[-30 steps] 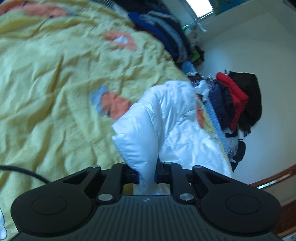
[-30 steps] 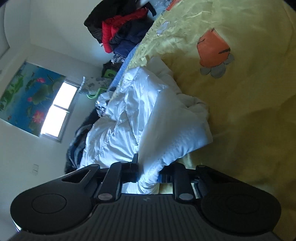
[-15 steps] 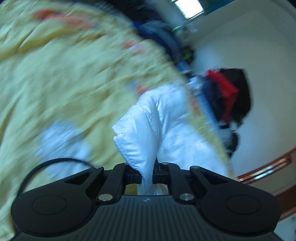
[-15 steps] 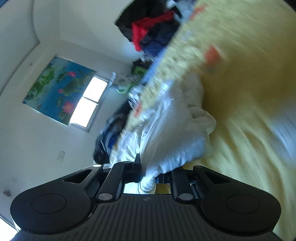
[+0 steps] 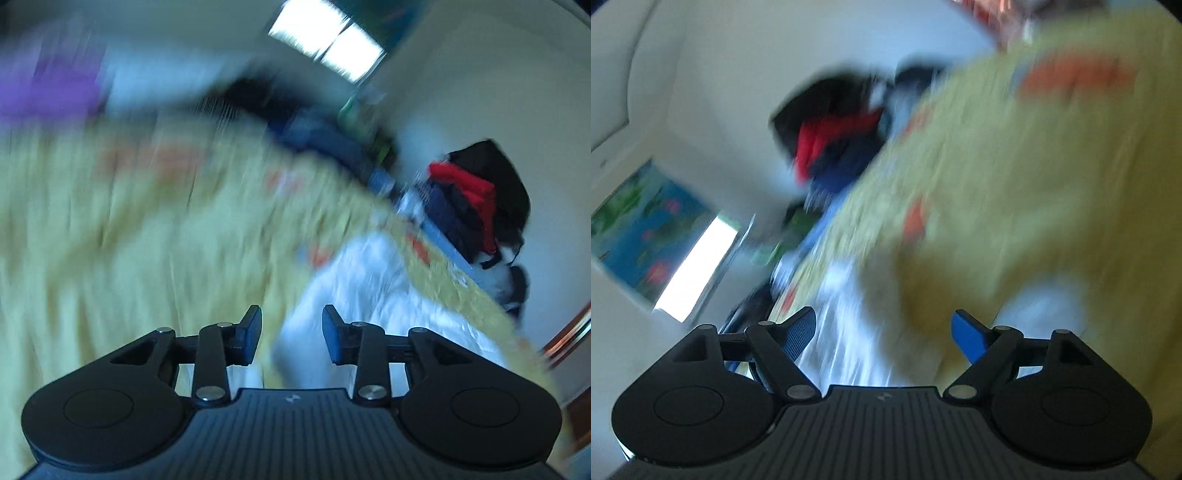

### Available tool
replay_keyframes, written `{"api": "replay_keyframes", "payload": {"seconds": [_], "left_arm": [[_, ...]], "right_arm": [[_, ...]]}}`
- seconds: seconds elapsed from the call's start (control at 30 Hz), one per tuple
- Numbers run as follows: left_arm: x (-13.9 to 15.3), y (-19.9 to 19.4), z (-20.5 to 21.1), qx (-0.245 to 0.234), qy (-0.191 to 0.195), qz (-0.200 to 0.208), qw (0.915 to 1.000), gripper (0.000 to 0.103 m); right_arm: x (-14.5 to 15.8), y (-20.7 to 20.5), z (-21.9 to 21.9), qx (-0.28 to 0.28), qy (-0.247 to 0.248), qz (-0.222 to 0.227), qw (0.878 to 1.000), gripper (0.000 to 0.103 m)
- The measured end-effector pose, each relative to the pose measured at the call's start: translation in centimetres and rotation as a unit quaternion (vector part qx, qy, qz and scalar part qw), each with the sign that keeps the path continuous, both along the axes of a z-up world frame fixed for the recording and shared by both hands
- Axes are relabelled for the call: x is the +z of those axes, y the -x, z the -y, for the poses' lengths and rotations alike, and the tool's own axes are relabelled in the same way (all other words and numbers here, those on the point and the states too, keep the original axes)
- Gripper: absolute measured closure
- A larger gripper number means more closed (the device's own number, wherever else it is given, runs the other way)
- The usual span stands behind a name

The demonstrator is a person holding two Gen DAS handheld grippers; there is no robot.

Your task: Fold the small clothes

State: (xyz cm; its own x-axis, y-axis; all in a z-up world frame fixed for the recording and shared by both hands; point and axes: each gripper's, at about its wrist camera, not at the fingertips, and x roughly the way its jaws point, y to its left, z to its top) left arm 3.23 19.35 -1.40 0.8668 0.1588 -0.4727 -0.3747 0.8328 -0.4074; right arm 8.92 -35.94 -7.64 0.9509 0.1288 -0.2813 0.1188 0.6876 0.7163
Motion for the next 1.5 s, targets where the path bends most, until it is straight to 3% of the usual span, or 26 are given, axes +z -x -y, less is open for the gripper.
{"api": "replay_keyframes", "payload": {"seconds": [0.07,0.13,0.2,0.27,0.33,0.4,0.43,0.5,0.63,0.83,0.9,0.97,1.0,1.1,1.2,1.33,1.5], "left_arm": [[2.2,-2.4,3.3,-0.069,-0.086,0.032,0.9934,0.068],[2.8,-6.5,7.0,-0.129,-0.138,0.029,0.9816,0.068],[2.5,-11.2,10.1,-0.159,-0.146,-0.004,0.9763,0.068],[1.9,-15.2,12.7,-0.199,-0.152,-0.011,0.9679,0.068],[0.7,-18.2,15.0,-0.201,-0.191,-0.027,0.9606,0.068],[-1.2,-20.8,16.2,-0.203,-0.211,-0.063,0.954,0.068],[-2.4,-21.8,16.4,-0.202,-0.215,-0.085,0.9515,0.068],[-4.2,-22.8,16.3,-0.21,-0.215,-0.117,0.9467,0.067],[-5.4,-22.6,16.6,-0.21,-0.224,-0.113,0.9451,0.067],[-5.8,-22.2,16.9,-0.202,-0.231,-0.113,0.9451,0.066],[-5.3,-21.1,16.3,-0.196,-0.232,-0.103,0.9472,0.058],[-4.5,-19.2,15.8,-0.188,-0.242,-0.087,0.9477,0.036],[-4.1,-18.4,15.6,-0.185,-0.247,-0.081,0.9479,0.032],[-3.0,-16.8,14.6,-0.179,-0.246,-0.082,0.9491,0.031],[-2.3,-16.0,13.5,-0.165,-0.23,-0.089,0.955,0.031],[-2.9,-16.2,12.4,-0.15,-0.226,-0.11,0.956,0.031],[-4.2,-16.4,11.8,-0.148,-0.215,-0.116,0.9584,0.026]], "right_arm": [[3.1,-2.0,-1.9,0.058,0.061,0.03,0.996,0.024],[5.7,-5.7,-6.0,0.146,0.141,0.029,0.979,0.012],[6.0,-10.2,-10.1,0.227,0.173,0.023,0.958,0.011],[4.8,-14.8,-12.7,0.273,0.148,-0.017,0.95,0.014],[3.3,-18.9,-15.3,0.293,0.145,-0.083,0.941,0.017],[2.1,-20.7,-17.2,0.285,0.205,-0.087,0.932,0.02],[1.8,-21.5,-18.2,0.275,0.241,-0.087,0.927,0.017],[-0.1,-22.5,-18.1,0.258,0.271,-0.12,0.92,0.016],[-2.4,-23.0,-17.0,0.272,0.227,-0.124,0.927,0.014],[-2.1,-22.4,-17.8,0.272,0.259,-0.121,0.919,0.01],[-1.0,-21.1,-17.5,0.235,0.257,-0.106,0.931,0.018],[0.4,-18.3,-16.6,0.219,0.235,-0.055,0.945,0.017],[1.2,-16.7,-16.4,0.227,0.221,-0.025,0.948,0.017],[2.7,-14.3,-17.4,0.278,0.207,0.007,0.938,0.009],[3.6,-14.1,-19.7,0.323,0.208,0.001,0.923,0.008],[4.0,-15.4,-22.0,0.334,0.207,0.002,0.92,0.008],[2.7,-18.5,-24.8,0.353,0.215,-0.03,0.91,0.005]]}}
